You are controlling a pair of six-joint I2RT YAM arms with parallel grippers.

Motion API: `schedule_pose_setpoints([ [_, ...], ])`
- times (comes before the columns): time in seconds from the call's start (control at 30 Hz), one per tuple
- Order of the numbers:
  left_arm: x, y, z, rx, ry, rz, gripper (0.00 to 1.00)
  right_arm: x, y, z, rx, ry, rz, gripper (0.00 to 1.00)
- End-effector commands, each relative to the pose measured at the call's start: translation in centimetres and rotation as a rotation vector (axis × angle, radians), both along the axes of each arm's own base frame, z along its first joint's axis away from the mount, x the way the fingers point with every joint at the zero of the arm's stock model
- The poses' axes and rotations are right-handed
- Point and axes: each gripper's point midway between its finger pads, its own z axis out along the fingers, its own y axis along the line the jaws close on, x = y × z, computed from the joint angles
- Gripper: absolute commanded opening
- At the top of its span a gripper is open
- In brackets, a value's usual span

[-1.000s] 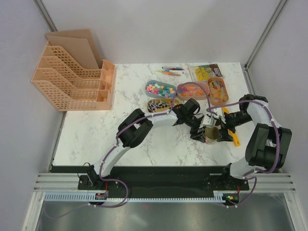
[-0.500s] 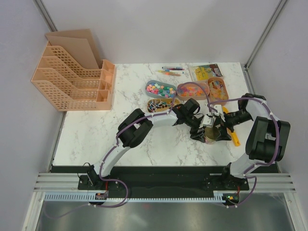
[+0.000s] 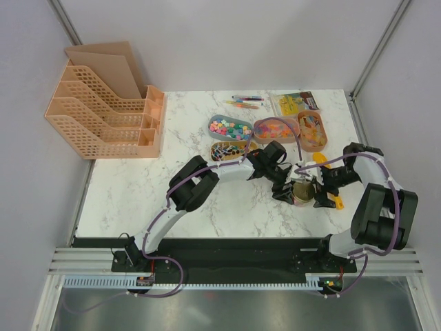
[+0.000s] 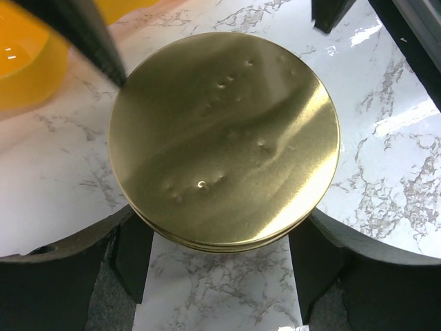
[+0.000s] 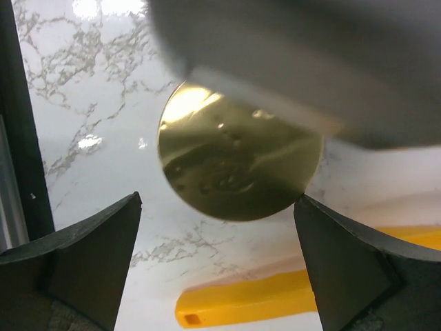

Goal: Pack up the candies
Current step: Screw the bottle lid onto the packing bottle.

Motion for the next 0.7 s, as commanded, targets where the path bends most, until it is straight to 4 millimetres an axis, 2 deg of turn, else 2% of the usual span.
schedule_pose_setpoints([
  [0.0,-9.6,27.2,-21.7,1.241,0.371,0.283,0.08,-8.2,-0.1,0.6,-0.034,0.288,-0.005,0.98],
  [0.2,-9.5,27.3,-21.7,1.247,0.365,0.286,0.08,-8.7,-1.5,0.9,-0.081,0.279,-0.064,0.98],
  [0.27,-9.5,27.3,-21.7,1.245,0.367,0.285,0.08,-8.3,-2.0,1.2,-0.080,0.262,-0.095,0.98],
  [0.37,-9.6,27.3,-21.7,1.250,0.370,0.282,0.08,-6.0,-2.2,2.7,-0.039,0.175,-0.143,0.98],
  [0.47,-9.6,27.2,-21.7,1.246,0.374,0.281,0.08,-3.7,-2.0,4.3,0.001,0.083,-0.142,0.98],
  [0.67,-9.8,27.2,-21.7,1.247,0.384,0.275,0.08,-2.8,0.3,4.0,0.122,0.024,-0.037,0.98],
])
